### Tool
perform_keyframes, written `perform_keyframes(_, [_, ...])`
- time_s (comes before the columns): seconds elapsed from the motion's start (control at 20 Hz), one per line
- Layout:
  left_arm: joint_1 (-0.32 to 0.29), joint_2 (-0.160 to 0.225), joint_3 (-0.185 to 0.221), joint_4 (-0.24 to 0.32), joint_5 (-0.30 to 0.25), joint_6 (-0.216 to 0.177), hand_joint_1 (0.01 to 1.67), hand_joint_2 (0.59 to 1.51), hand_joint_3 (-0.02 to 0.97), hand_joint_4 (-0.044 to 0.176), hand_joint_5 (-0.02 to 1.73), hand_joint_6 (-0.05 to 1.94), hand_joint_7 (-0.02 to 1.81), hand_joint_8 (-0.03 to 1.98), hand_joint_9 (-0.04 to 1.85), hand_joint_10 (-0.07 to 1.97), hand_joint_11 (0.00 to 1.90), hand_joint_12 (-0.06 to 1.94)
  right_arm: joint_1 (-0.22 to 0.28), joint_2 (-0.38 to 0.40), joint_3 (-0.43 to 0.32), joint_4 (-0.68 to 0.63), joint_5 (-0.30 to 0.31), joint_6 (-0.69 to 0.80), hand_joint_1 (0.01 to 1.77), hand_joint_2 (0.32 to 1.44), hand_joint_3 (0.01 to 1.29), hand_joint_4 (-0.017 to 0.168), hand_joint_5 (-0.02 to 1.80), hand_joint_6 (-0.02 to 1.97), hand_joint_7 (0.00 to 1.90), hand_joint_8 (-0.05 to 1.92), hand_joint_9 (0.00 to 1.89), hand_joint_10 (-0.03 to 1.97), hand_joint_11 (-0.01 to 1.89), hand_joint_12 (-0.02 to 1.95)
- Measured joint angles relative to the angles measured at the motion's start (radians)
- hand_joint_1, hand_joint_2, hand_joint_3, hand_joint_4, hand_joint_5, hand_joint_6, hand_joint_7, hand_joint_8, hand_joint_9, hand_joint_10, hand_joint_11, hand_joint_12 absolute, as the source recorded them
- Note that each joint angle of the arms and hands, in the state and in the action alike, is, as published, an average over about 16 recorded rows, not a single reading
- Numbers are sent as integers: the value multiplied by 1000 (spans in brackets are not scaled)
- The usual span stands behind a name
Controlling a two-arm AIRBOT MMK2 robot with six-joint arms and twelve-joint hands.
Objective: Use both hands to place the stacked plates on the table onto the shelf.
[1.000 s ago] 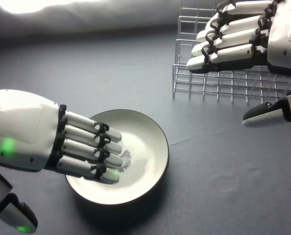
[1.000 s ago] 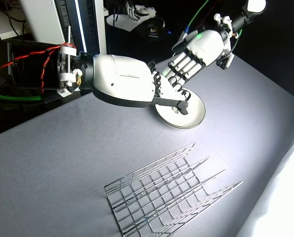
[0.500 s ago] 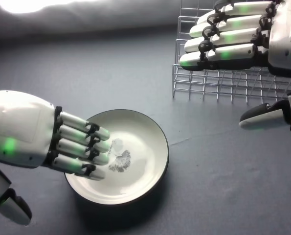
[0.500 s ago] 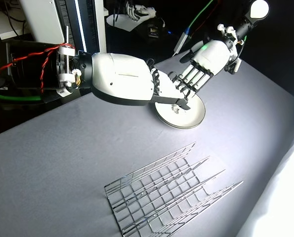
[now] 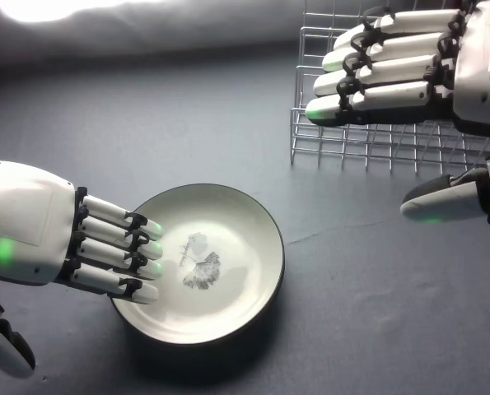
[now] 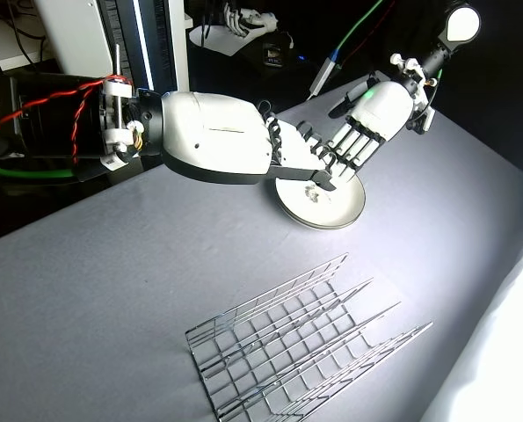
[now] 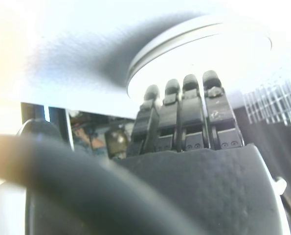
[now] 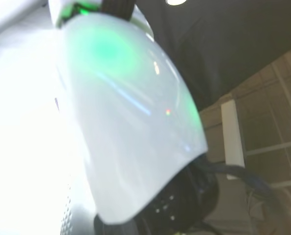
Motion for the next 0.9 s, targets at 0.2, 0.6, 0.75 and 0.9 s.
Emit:
perform_keyframes(0.2, [19,-7,11,-6,6,13,19,1123,17,4,72,15,58,10,35,15,30,25,-4,1,0,0,1,-6,151,1224,13,2,237,17,232,13,208,0,13,542])
perform_keyframes(0.6, [61,-24,32,-29,28,34,18,1118,17,0,81,-3,64,7,49,15,35,40,-6,1,0,-3,8,-15,121,1240,14,2,231,17,235,13,208,0,13,494])
perform_keyframes(0.75, [79,-31,40,-41,39,44,18,1117,17,-2,71,-11,64,4,57,13,31,75,-6,1,2,-13,19,-17,132,1241,14,2,224,17,225,13,195,0,13,447])
perform_keyframes(0.9, [95,-37,49,-52,50,56,16,1117,17,-3,57,-18,57,2,57,13,30,74,-7,-1,8,-34,38,-19,123,1241,14,2,213,17,221,13,190,0,13,421])
